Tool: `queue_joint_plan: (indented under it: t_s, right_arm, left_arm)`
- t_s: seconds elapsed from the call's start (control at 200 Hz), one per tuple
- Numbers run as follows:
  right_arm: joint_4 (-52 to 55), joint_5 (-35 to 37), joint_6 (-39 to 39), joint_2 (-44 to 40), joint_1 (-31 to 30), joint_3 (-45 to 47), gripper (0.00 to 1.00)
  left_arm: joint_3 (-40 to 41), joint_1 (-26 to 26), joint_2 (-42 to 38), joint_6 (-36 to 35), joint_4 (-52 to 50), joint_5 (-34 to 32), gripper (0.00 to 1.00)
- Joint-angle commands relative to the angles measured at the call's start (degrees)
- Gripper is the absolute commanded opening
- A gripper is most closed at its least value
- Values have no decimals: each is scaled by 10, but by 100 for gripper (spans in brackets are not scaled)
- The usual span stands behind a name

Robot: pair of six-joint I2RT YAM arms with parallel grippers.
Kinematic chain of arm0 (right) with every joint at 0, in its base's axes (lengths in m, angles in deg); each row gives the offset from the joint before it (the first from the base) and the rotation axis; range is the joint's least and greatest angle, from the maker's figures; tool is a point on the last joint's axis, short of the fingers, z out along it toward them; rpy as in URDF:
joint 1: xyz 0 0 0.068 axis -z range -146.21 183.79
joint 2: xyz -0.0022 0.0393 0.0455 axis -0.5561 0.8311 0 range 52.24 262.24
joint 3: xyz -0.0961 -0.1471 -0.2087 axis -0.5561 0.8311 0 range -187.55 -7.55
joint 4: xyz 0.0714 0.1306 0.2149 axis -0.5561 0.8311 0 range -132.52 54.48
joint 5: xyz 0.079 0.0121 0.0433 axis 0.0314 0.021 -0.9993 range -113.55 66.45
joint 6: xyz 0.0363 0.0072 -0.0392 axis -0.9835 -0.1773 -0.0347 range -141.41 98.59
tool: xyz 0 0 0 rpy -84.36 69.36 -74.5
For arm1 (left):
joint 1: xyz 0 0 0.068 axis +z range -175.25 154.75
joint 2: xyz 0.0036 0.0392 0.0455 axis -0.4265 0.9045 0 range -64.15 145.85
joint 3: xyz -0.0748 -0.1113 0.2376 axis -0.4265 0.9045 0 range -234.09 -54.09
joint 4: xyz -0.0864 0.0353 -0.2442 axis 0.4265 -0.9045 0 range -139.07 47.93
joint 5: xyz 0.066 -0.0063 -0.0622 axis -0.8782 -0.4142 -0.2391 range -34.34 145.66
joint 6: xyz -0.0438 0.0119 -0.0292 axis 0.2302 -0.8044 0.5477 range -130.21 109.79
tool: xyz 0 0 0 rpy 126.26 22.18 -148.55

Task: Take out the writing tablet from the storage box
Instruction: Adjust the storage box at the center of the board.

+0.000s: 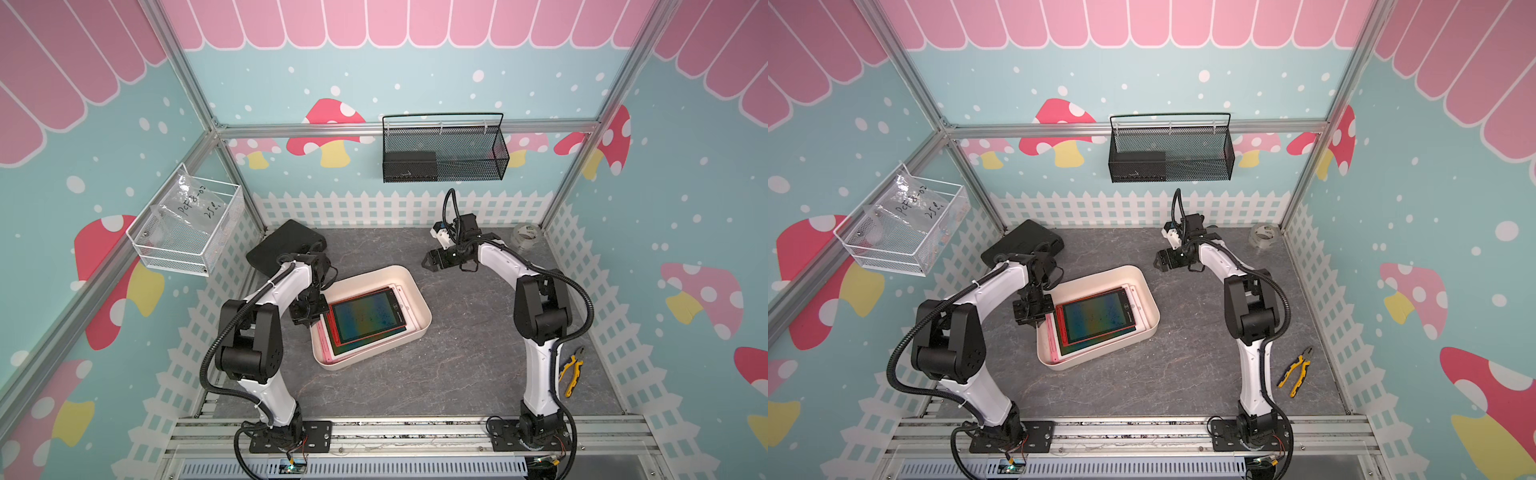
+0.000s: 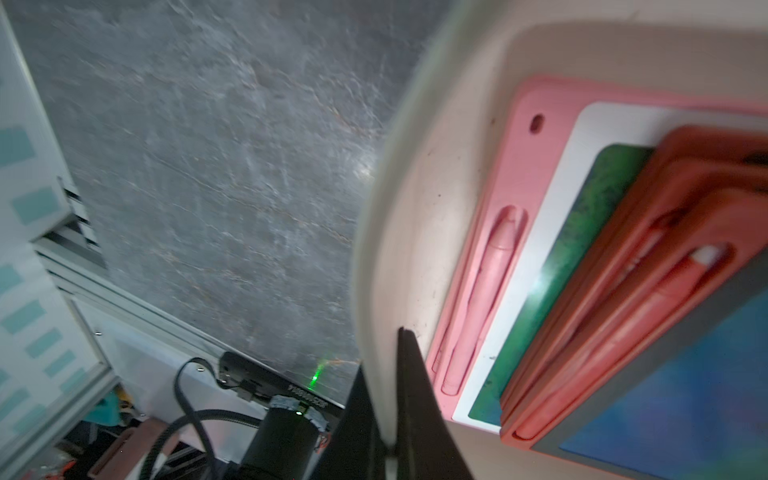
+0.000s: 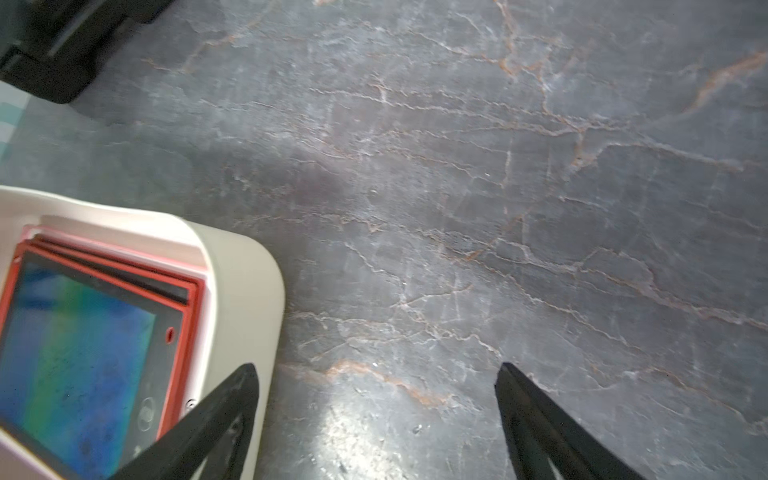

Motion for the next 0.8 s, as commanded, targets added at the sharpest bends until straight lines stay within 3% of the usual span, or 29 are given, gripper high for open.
queue_joint_plan:
  t_s: [0.0, 0.475, 0.595, 0.791]
  right_arm:
    - [27, -60, 2, -31, -10, -2, 91]
    - [100, -96, -21, 49, -83, -78, 89]
    - [100, -118, -32, 62, -92, -85, 89]
    - [107, -138, -38, 80, -100, -97, 88]
  left_arm:
    - [-37, 47, 11, -54, -40, -86, 2]
    - [-102, 123, 72, -172, -9, -113, 10]
    - [-128, 155, 77, -156, -13, -137, 28]
    - [-138, 162, 64, -158, 3, -104, 32]
